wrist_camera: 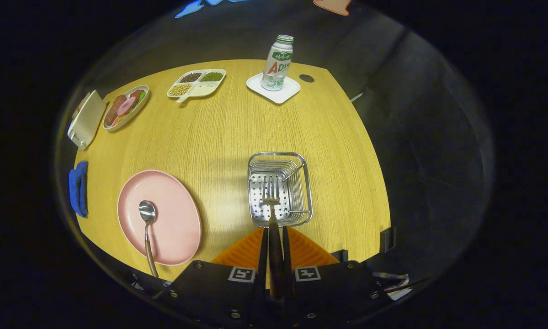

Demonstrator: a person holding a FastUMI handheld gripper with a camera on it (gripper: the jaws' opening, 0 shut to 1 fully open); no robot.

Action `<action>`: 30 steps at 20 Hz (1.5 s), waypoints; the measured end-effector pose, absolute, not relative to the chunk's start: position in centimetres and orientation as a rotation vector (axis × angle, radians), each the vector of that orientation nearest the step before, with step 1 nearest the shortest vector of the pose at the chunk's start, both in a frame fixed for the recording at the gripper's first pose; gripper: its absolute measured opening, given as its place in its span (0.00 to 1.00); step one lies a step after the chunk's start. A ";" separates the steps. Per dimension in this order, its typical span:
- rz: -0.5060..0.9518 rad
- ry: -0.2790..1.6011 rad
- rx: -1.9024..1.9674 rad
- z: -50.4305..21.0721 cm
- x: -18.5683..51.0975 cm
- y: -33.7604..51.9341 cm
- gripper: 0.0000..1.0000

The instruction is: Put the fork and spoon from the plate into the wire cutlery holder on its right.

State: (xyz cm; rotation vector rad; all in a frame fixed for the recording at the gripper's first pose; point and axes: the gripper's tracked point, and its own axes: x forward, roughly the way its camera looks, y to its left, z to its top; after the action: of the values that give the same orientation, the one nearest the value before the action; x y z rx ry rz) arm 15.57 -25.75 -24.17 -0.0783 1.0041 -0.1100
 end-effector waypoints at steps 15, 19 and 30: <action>-0.156 0.921 -0.083 -20.6 12.9 -23.3 0.21; -0.135 0.899 -0.132 -19.4 11.8 -19.9 0.21; 0.041 0.951 -0.177 -23.2 9.9 -6.7 0.21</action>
State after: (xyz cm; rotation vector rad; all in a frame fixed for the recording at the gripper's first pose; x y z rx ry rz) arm 9.93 -6.69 -23.24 -0.1768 0.9510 0.0410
